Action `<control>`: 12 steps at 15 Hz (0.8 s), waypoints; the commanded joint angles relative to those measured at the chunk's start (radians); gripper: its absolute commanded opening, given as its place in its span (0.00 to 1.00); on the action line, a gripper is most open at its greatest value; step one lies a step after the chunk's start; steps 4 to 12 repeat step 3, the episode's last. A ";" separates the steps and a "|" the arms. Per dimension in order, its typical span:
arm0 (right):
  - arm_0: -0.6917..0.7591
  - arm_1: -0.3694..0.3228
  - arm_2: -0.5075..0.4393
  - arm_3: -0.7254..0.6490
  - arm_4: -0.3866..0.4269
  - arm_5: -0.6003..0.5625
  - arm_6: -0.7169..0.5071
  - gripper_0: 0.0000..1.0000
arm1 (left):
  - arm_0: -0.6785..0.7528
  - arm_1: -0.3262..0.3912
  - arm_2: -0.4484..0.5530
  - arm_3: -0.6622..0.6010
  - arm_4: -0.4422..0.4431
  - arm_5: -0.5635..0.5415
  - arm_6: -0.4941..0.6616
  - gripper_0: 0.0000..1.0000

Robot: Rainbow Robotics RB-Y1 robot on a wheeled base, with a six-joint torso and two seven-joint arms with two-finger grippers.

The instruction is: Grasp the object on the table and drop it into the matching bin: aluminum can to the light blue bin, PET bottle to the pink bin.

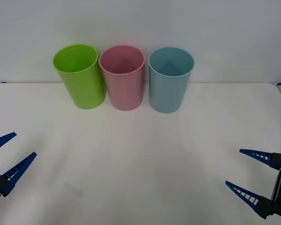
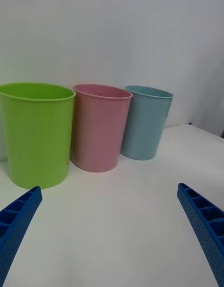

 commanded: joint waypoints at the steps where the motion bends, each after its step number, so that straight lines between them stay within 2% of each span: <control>1: 0.008 0.001 -0.007 -0.001 0.000 -0.004 -0.001 1.00 | 0.000 0.000 0.000 0.000 0.000 0.000 0.000 1.00; 12: 0.010 0.001 -0.006 -0.001 0.009 -0.004 -0.002 1.00 | 0.000 0.000 0.000 0.000 0.000 0.000 0.000 1.00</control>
